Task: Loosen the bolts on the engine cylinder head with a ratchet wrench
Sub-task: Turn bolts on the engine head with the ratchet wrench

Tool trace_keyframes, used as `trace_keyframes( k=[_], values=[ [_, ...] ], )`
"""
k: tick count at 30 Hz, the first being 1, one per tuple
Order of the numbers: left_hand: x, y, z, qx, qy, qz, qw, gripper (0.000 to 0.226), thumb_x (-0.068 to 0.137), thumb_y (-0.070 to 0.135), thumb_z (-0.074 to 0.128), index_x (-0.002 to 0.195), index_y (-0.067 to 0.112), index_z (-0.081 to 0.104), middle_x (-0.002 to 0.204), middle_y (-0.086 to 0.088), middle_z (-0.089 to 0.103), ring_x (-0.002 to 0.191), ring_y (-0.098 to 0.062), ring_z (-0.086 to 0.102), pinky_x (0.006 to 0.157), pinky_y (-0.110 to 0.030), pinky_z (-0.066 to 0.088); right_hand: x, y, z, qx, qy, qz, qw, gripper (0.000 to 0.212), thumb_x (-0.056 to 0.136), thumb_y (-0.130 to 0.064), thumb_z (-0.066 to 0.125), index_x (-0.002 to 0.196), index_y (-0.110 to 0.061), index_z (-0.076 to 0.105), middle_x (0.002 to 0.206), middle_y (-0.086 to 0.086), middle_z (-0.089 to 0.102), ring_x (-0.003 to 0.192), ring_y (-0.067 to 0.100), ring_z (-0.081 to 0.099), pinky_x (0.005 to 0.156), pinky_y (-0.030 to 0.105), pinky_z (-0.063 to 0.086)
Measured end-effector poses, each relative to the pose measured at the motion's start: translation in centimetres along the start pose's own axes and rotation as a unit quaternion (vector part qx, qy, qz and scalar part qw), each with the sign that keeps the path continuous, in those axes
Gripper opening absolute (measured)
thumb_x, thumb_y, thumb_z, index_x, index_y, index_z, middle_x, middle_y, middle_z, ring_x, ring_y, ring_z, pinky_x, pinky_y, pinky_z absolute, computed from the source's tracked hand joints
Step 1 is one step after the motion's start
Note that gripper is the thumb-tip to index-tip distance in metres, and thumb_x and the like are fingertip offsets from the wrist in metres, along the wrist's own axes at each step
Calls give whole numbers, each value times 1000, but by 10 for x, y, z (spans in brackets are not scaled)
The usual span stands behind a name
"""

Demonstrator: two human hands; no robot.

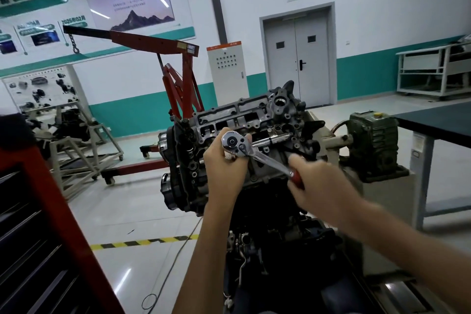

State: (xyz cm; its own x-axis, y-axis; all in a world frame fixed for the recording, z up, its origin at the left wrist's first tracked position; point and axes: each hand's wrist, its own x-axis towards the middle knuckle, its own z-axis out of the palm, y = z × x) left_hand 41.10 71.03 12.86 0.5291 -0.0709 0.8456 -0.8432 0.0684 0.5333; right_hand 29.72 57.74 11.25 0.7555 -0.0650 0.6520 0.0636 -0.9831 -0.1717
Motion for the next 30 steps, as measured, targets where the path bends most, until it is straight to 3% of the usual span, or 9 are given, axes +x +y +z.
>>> trace_keyframes(
  k=[4,7,11,15,18,20,24,28,30],
  values=[
    [-4,6,22,-50,22,-61,997,11,80,40,58,70,40,55,62,18,56,61,2,50,67,-26,46,-33,-43,52,267,5,93,959,25,85,-15,54,72,-25,35,54,-6,43,39,5,43,40,14,35],
    [-2,8,29,-83,22,-93,992,21,79,46,58,61,36,57,61,16,56,63,1,51,70,-22,44,-37,-52,63,327,26,117,937,32,83,-10,55,66,-25,34,49,-6,39,37,8,42,38,14,31],
    [5,8,18,-45,-49,-9,998,48,93,28,57,54,13,34,52,11,32,52,-5,29,50,-18,26,-21,-6,26,155,-11,29,987,21,80,-15,55,73,-23,36,54,-4,46,44,15,48,46,24,37],
    [9,5,10,0,-106,12,994,44,96,15,56,58,-5,42,50,10,33,49,-2,28,48,-16,25,23,39,-35,-97,-4,-60,993,18,82,-20,59,82,-20,40,57,-9,43,51,14,48,52,26,41],
    [11,3,6,-14,-114,-3,993,33,93,12,59,66,-7,53,55,10,42,54,-3,34,53,-15,30,45,41,-57,-141,13,-83,986,24,79,-19,60,81,-21,36,60,-9,40,55,17,46,58,32,43],
    [8,0,3,-30,-94,-25,995,35,94,20,59,64,4,49,58,6,41,57,-6,35,54,-21,31,38,33,-46,-142,0,-60,988,24,82,-21,57,81,-23,33,59,-10,41,54,13,46,58,27,40],
    [0,5,10,-18,-9,14,1000,39,94,30,58,61,22,38,55,12,36,53,-7,32,51,-27,30,-10,-1,3,32,1,35,999,14,84,-23,55,82,-21,41,61,-4,49,56,20,55,57,31,48],
    [1,10,25,-90,4,-22,996,30,88,33,60,62,39,45,57,18,40,57,-1,34,68,-26,40,-37,-48,49,262,-4,116,958,17,82,-19,55,76,-19,39,56,2,47,44,16,46,45,26,40],
    [4,9,26,-68,-2,-36,997,32,87,32,60,60,39,45,54,17,40,54,-3,33,64,-28,36,-37,-49,54,296,-3,112,948,20,81,-18,55,70,-21,39,53,2,44,40,13,41,40,21,35]
  ],
)
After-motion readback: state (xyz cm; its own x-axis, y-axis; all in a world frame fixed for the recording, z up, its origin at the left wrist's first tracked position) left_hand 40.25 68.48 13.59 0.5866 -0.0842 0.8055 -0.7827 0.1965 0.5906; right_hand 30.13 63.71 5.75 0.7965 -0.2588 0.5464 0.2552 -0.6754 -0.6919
